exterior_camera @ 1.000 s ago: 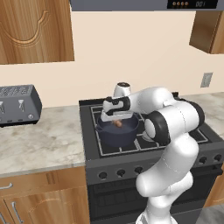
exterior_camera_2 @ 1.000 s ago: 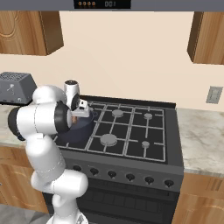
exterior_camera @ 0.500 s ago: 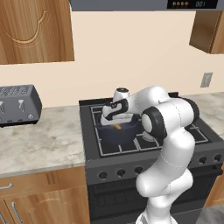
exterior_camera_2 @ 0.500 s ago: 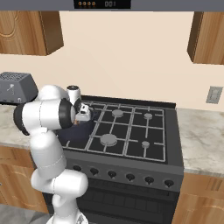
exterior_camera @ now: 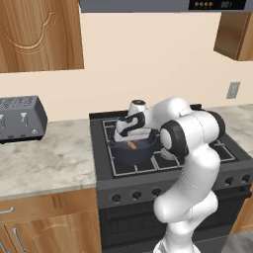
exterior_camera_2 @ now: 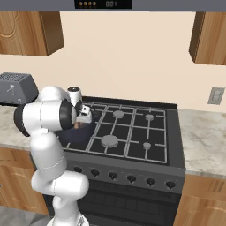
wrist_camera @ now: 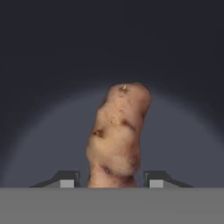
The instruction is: Turn on the burner for the pot on the stove. Wait thirty seconds for the pot to heat up. Then add the potato to the pot.
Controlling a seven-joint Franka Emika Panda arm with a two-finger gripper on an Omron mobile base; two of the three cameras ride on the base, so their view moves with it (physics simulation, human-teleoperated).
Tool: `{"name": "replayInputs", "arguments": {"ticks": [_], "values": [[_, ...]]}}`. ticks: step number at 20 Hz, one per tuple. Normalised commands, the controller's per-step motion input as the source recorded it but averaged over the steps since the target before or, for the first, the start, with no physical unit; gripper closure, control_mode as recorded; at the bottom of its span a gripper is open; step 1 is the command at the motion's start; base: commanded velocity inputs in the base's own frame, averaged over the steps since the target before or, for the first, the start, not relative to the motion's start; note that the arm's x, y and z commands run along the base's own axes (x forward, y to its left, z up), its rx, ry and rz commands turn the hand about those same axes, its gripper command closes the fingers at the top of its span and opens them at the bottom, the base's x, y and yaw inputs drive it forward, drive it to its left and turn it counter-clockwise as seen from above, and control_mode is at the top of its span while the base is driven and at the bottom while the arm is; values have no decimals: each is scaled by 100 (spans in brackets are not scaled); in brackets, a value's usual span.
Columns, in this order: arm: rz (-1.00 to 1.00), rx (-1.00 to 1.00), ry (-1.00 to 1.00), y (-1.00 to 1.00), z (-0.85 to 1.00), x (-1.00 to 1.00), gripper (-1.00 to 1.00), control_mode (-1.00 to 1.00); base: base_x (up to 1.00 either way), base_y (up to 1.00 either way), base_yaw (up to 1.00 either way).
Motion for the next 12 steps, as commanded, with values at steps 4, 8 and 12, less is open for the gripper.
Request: {"name": "replayInputs", "arguments": {"ticks": [4, 8, 12], "values": [[-7, 3, -8, -19, 61, -35, -100, -100, 0, 0, 0], [-8, 0, -12, -10, 94, -29, -100, -100, 0, 0, 0], [-4, 2, -13, -3, 100, -44, -100, -100, 0, 0, 0]]}}
